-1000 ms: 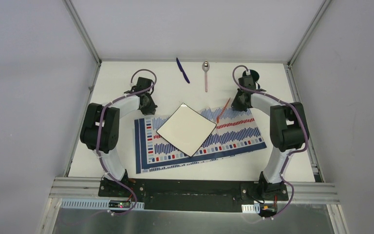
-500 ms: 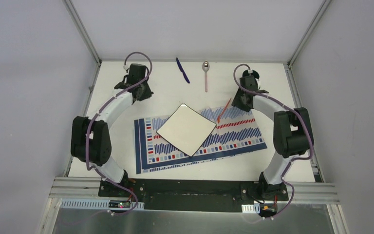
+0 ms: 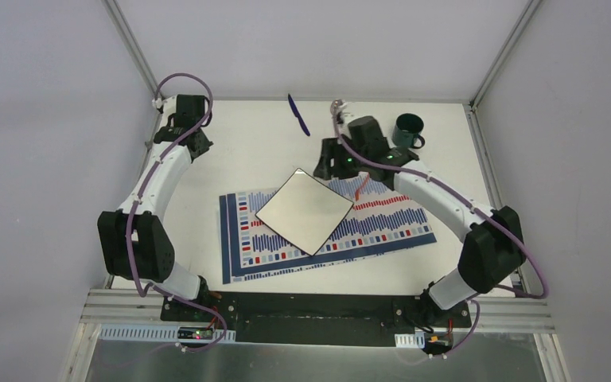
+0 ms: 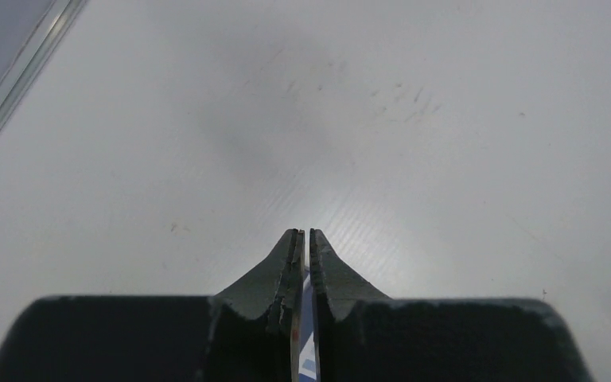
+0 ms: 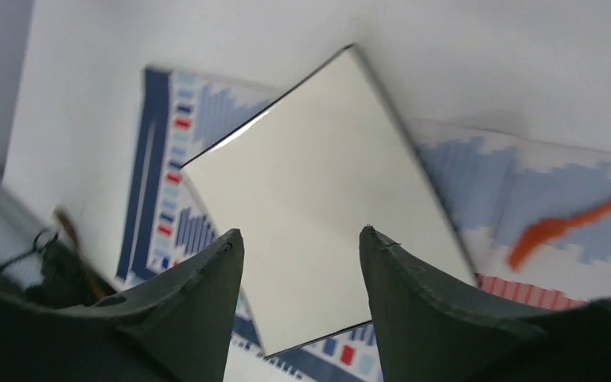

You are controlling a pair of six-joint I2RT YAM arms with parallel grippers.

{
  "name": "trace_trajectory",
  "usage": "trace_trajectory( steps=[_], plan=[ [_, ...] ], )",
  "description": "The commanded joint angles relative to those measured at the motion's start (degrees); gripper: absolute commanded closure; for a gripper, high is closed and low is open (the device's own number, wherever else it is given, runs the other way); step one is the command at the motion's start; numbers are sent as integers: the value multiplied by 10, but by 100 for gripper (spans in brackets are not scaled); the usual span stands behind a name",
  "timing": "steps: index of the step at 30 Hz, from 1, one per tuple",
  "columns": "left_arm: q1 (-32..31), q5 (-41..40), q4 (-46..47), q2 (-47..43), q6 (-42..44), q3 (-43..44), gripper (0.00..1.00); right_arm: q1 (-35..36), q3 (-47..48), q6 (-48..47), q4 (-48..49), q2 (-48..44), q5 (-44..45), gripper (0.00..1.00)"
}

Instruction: Set the dinner table for one person

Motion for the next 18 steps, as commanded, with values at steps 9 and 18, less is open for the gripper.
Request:
trace_trajectory(
  steps=[9,18],
  plan=[
    [29,-17,-39,-33,-6,4,93,210,6,-3,31,78,-273,40],
    [37,-13,-39,-31,-8,-1,94,350,79,25,83,183,-298,40]
  ],
)
